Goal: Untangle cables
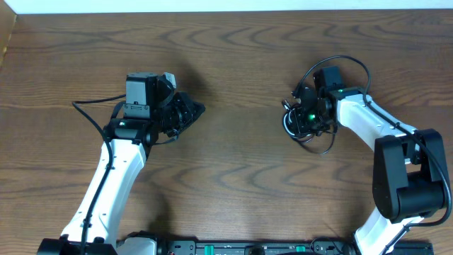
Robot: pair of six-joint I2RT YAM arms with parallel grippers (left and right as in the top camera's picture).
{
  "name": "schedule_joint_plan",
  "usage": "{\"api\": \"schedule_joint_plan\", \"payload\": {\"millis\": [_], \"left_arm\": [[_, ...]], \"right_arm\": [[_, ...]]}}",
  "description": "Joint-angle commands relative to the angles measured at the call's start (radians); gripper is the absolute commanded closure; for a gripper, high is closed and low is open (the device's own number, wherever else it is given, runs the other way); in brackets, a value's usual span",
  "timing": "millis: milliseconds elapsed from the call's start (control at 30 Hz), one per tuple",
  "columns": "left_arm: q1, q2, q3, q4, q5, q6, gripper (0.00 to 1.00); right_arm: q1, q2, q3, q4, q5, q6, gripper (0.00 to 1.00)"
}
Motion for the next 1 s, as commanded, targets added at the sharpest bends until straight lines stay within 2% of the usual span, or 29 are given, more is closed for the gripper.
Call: {"api": "schedule_joint_plan", "payload": {"millis": [0,133,233,500,600,633,700,767,967], "left_arm": [[0.002,0.008,0.013,0.001,-0.015,0.013,0.92],[0.002,0.008,0.013,0.000,-0.015,0.013,0.92],[0.002,0.008,0.013,-0.008,-0.014,0.013,0.92],[-0.010,0.010,0.013,-0.037,-0.014,0.014,0.91],[-0.034,0.010,0.013,-0.028,-0.015,0.024,0.83],[-0.057,0.010,0.013,-0.009,-0.016,0.040,0.77],[-0.084,0.013,0.013,0.018,-0.027,0.040,0.70],[-0.114,0.019,0.013,0.048,-0.051,0.040,0.66],[-0.228,0.095,0.013,0.173,-0.094,0.020,0.60]], "right_arm": [[0.027,-0.033,0.035,0.012,-0.121,0.117,0.99],[0.063,-0.033,0.035,0.013,0.004,0.161,0.90],[0.086,-0.033,0.035,0.014,0.075,0.161,0.77],[0.079,-0.056,0.077,-0.007,0.096,0.165,0.72],[0.067,-0.106,0.127,-0.043,0.095,0.177,0.66],[0.050,-0.154,0.162,-0.064,0.095,0.189,0.55],[0.019,-0.207,0.190,-0.077,0.097,0.206,0.30],[-0.018,-0.255,0.201,-0.083,0.104,0.226,0.26],[-0.142,-0.323,0.201,-0.154,0.204,0.285,0.26]]}}
